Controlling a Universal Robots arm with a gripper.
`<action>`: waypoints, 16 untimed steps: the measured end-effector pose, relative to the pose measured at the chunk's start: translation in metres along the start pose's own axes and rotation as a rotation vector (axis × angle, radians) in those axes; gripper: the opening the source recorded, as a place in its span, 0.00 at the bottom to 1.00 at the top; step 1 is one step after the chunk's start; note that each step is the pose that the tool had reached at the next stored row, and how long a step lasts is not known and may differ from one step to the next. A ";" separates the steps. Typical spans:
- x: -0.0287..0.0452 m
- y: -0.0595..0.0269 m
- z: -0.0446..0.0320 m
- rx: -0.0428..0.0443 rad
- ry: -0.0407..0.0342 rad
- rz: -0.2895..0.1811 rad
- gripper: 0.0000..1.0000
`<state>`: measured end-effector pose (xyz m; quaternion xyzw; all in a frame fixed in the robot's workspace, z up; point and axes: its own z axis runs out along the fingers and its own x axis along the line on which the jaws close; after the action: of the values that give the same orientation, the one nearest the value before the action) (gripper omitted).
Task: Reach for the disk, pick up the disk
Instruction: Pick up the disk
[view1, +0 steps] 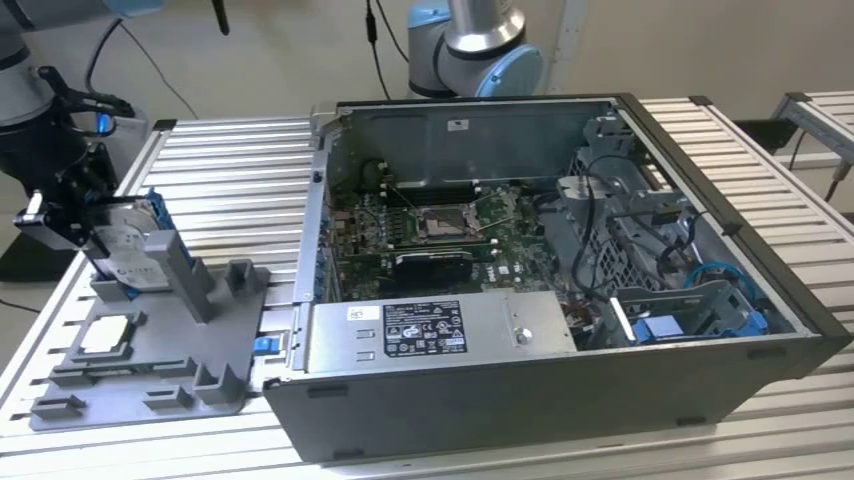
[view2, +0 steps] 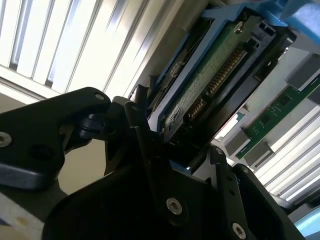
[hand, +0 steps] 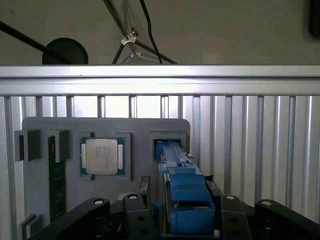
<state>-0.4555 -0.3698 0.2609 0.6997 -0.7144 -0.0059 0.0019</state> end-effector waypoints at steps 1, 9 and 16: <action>0.0000 0.0000 0.0000 0.0000 0.0000 0.000 1.00; 0.0000 0.0000 0.0001 0.0000 0.0000 0.000 0.00; 0.0000 0.0000 0.0002 0.0001 -0.0001 0.000 0.00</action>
<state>-0.4555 -0.3698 0.2607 0.6998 -0.7144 -0.0059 0.0019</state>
